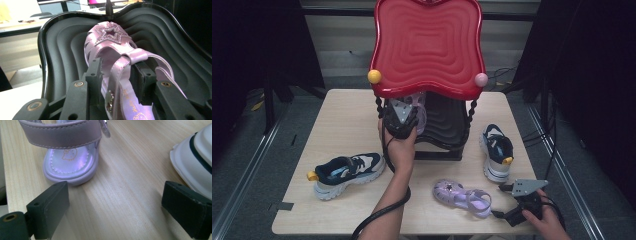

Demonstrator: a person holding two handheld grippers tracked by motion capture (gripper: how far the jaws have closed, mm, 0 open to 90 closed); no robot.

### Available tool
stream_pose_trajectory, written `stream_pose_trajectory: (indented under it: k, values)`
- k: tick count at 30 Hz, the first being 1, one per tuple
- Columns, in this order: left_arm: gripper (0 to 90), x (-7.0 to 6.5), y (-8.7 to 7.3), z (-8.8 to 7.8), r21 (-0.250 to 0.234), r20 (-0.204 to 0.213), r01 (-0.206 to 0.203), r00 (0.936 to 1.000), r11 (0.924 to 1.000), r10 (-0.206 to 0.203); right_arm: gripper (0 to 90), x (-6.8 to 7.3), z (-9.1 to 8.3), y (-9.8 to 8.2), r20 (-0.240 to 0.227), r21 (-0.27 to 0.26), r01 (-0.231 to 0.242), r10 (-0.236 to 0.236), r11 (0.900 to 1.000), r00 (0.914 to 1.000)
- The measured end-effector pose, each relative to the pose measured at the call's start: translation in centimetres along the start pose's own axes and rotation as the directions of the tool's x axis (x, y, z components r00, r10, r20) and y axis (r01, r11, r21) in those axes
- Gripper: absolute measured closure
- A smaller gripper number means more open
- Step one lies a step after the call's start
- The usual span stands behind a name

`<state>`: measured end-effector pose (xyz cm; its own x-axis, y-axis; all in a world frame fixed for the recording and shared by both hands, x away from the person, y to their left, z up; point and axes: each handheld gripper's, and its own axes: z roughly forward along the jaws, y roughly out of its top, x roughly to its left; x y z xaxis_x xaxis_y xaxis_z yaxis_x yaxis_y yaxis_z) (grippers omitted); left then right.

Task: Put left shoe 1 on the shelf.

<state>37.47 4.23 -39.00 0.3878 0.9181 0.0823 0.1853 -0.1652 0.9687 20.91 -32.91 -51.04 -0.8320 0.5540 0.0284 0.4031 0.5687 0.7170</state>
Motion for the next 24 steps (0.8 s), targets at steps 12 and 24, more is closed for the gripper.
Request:
stream_pose_trajectory:
  k: [12,24]
  values:
    - [58.0,0.1,0.5,-1.2,0.017,0.041,0.011,0.9991,0.9998,-0.012,6.9,0.0,0.0,0.0,0.000,0.000,0.000,0.000,1.000,1.0000]
    - [52.9,0.2,0.4,-2.3,0.047,0.099,0.019,0.9948,0.9987,-0.024,6.9,0.0,0.0,0.0,0.000,0.000,0.000,0.000,1.000,1.0000]
